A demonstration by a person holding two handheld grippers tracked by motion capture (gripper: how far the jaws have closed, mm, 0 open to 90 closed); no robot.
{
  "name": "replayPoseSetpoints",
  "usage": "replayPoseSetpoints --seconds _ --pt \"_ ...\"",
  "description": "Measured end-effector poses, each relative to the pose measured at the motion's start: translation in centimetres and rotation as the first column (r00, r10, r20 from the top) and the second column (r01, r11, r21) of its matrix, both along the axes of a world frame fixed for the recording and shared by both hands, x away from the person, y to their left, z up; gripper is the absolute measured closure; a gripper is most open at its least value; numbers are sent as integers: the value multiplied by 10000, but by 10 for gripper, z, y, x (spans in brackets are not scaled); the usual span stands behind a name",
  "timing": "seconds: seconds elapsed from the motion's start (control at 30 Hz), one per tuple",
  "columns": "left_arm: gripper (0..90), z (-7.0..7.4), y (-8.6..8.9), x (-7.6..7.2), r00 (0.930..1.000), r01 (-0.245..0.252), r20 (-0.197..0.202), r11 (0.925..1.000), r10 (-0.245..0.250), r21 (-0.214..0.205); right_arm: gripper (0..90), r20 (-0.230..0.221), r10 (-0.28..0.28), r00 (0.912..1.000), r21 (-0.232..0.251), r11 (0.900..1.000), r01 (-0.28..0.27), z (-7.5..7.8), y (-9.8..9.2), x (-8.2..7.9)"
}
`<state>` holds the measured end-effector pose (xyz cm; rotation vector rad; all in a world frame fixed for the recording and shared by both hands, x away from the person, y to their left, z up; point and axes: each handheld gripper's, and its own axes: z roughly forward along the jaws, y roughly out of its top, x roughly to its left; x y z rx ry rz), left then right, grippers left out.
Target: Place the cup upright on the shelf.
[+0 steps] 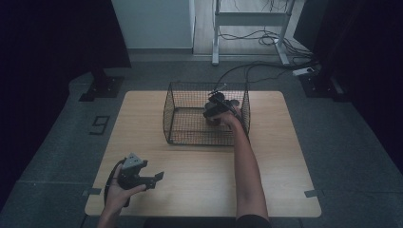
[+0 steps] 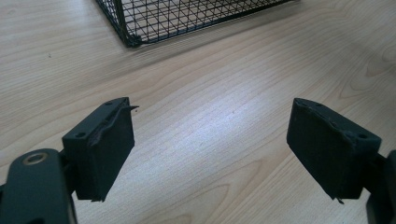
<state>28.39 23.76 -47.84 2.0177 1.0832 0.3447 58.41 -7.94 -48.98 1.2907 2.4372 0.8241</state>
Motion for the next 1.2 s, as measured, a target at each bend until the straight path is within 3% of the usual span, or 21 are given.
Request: replayPoseSetpoints --seconds 0.13,0.33,0.47,0.63,1.03,1.2 --pt "153 1 0 0 10000 15 8 10000 -15 -9 172 -126 -40 9999 -404 9992 34 1 -2 -2" --pt "153 1 -1 -1 10000 40 18 10000 -40 5 156 -183 -95 9998 -481 9988 86 3 -5 -4" --pt "153 1 0 -1 10000 -2 16 10000 2 -5 104 -280 -81 9996 -217 9997 75 5 -7 -5" --pt "153 1 0 -1 10000 9 28 10000 -9 -29 68 165 -98 9998 434 9990 91 17 -12 -8" --pt "153 2 1 0 10000 -32 28 10000 33 -48 66 981 -252 9949 942 9954 160 44 -17 -23" --pt "153 1 0 -1 10000 -36 21 10000 36 -26 117 1444 -396 9887 1280 9916 211 61 -22 -40"
